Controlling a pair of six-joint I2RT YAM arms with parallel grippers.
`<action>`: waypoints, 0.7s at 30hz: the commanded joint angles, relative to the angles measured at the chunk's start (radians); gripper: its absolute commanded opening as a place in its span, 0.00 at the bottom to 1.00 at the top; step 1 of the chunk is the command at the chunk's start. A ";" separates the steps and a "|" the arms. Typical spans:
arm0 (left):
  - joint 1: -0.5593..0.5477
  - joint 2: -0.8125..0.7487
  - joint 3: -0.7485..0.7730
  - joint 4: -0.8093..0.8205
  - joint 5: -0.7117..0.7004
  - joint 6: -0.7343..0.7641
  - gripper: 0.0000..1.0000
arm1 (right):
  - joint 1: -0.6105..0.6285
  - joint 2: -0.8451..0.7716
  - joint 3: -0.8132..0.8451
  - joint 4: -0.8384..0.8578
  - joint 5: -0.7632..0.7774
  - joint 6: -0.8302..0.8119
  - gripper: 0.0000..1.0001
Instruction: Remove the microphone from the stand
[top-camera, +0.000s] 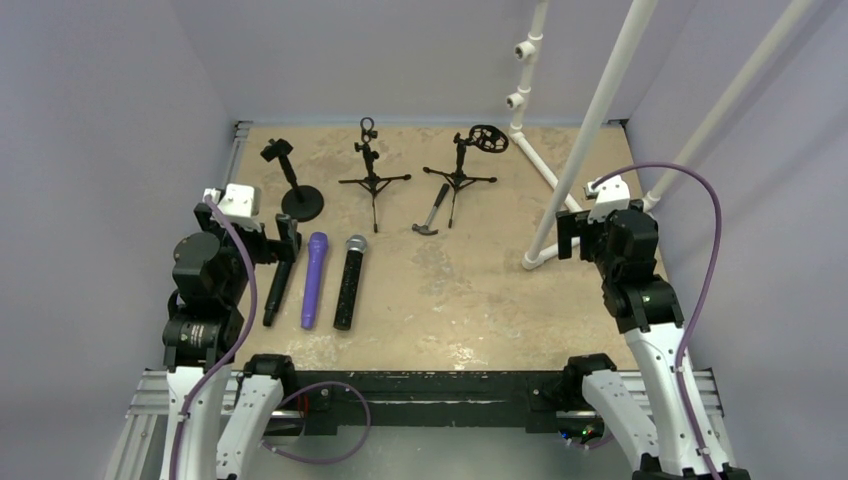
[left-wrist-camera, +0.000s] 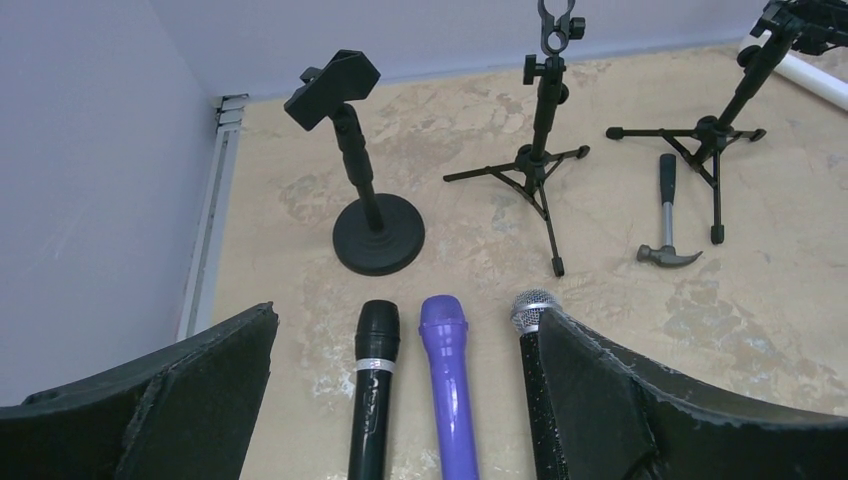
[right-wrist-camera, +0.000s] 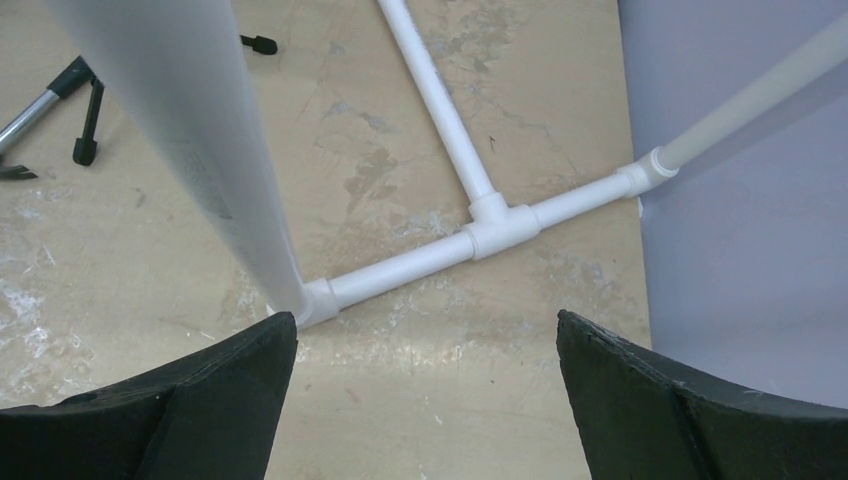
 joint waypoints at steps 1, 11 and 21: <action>0.007 0.005 -0.006 0.062 0.024 -0.004 1.00 | -0.009 -0.026 -0.020 0.082 0.052 0.028 0.98; 0.007 0.028 0.012 0.051 0.075 -0.011 1.00 | -0.010 -0.033 0.005 0.051 0.007 0.031 0.98; 0.007 0.027 0.018 0.050 0.027 -0.071 1.00 | -0.009 -0.028 0.027 0.021 -0.001 0.032 0.97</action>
